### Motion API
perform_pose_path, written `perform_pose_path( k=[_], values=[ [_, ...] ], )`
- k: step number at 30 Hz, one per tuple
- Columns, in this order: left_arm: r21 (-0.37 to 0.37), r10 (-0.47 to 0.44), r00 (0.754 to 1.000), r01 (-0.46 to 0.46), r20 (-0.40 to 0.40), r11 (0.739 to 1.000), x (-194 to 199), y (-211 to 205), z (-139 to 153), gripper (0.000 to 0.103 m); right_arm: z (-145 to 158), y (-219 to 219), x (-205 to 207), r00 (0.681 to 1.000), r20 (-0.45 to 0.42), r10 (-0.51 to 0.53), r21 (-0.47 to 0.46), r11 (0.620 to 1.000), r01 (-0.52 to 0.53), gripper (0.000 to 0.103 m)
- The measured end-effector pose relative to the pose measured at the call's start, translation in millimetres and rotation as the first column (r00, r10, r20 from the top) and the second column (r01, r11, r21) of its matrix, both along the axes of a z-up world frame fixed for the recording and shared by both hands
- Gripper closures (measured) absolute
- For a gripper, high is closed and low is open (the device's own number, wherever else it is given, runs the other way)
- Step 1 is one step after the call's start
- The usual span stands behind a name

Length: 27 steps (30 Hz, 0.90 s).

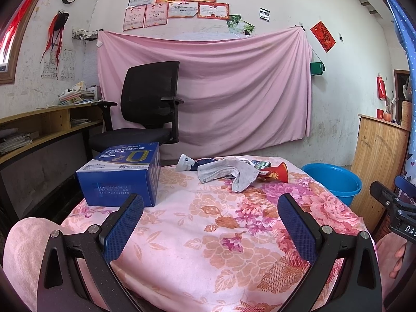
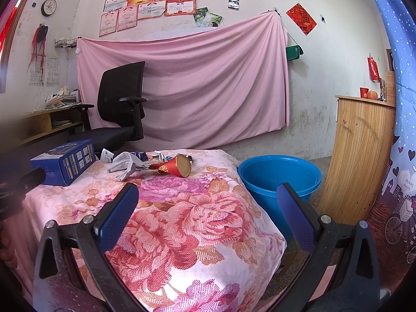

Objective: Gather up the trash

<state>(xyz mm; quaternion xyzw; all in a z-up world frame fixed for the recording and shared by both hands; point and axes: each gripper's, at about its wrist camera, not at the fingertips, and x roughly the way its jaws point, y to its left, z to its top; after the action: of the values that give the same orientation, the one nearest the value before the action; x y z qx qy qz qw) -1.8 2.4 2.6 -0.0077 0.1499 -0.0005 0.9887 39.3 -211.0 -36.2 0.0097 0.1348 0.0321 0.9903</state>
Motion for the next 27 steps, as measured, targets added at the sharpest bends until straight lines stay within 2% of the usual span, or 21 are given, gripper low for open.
perform_pose_path(
  k=[14,18,24,27],
  values=[
    [-0.008,-0.012,1.0,0.012,-0.022,1.0,10.0,1.4,-1.4,0.002,4.8,-4.9,8.3,1.0,-0.013,0.013,0.042,0.999,-0.013,0.0],
    [-0.021,-0.017,0.999,0.016,-0.031,1.0,23.2,4.9,6.9,0.002,18.3,-7.3,17.1,1.0,0.007,0.016,0.03,0.999,-0.016,0.0],
    [0.013,-0.033,0.999,0.033,-0.029,0.999,47.8,5.6,26.7,0.002,41.3,-11.2,38.3,0.998,0.054,0.034,0.005,0.999,-0.035,0.0],
    [-0.008,-0.051,0.998,0.05,-0.031,0.999,68.0,6.9,37.3,0.002,53.6,-14.3,55.0,0.997,0.079,0.023,0.005,1.0,-0.024,0.0]
  ],
)
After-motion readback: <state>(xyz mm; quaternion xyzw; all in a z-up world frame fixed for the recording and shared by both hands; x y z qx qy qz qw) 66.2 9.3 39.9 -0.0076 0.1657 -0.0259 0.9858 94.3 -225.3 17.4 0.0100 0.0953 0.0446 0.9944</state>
